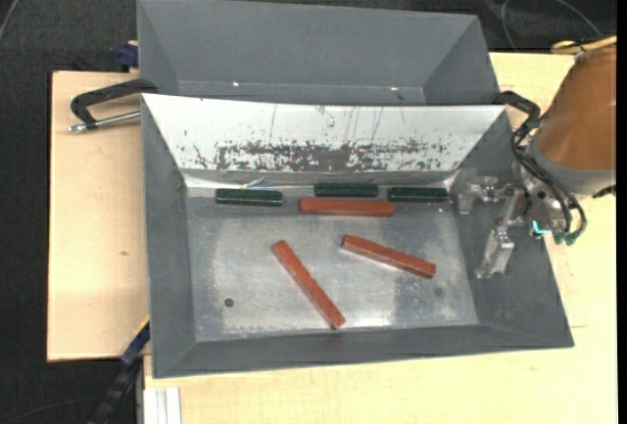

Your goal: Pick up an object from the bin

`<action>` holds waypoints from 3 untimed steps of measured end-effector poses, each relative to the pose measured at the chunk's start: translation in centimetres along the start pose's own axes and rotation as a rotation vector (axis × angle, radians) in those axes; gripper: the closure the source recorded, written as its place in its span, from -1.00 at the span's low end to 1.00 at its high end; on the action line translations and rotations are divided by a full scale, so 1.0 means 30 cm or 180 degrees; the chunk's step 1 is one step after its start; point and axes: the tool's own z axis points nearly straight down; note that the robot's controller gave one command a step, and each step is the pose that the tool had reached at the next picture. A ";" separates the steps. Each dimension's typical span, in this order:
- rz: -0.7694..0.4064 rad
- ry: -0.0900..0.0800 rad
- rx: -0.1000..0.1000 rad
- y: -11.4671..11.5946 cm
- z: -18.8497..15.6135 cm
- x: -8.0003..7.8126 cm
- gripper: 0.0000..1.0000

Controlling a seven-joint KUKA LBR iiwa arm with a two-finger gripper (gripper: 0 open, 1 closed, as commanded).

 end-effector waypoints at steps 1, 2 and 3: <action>-0.0708 -0.0003 -0.0003 0.115 0.294 0.077 -1.00; -0.0707 -0.0022 0.0007 0.111 0.285 0.070 1.00; -0.0709 -0.0023 0.0007 0.112 0.285 0.070 -1.00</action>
Offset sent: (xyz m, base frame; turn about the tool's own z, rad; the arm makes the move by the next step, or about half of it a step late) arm -0.0224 0.0330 -0.0860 -0.2226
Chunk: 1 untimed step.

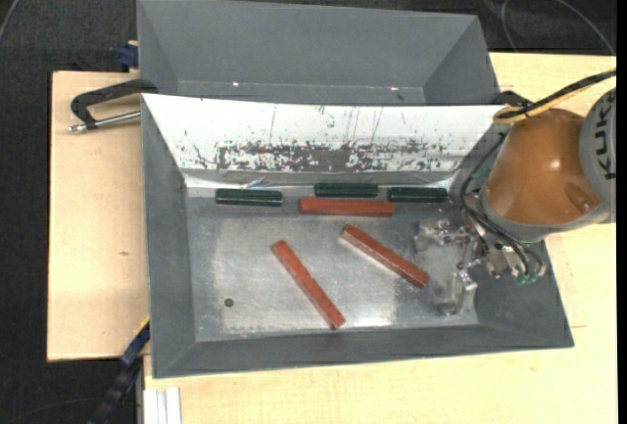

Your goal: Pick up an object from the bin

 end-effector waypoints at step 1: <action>0.1339 0.0008 -0.0010 0.142 0.001 0.035 -1.00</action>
Offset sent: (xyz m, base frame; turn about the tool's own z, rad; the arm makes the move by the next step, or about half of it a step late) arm -0.0198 0.0369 -0.0007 0.4219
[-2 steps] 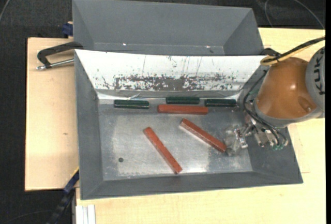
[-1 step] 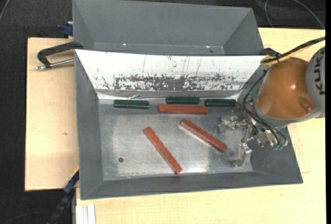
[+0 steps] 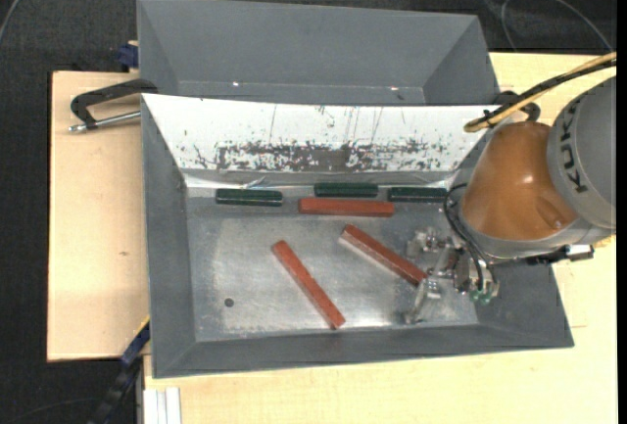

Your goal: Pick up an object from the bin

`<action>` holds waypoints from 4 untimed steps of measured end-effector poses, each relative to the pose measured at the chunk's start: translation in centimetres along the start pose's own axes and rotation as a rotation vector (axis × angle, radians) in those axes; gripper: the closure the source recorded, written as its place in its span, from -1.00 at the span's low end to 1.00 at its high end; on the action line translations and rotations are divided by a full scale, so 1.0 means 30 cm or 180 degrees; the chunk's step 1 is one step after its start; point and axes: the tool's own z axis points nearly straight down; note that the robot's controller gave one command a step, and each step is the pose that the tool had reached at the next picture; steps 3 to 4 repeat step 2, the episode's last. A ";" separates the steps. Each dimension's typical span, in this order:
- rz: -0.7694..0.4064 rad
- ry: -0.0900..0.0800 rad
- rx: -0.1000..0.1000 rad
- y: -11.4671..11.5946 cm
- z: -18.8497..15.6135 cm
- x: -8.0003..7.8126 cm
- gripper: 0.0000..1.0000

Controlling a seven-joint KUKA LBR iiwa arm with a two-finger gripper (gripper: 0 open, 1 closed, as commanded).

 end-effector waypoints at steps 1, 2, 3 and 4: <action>0.0001 -0.0006 0.0006 -0.005 -0.001 -0.002 1.00; 0.0207 -0.0061 0.0005 -0.028 -0.747 -0.085 1.00; 0.0207 -0.0061 0.0005 -0.028 -0.747 -0.085 1.00; 0.0207 -0.0061 0.0005 -0.028 -0.747 -0.085 1.00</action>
Offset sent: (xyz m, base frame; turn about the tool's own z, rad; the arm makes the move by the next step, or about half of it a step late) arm 0.0000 0.0000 0.0000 0.0000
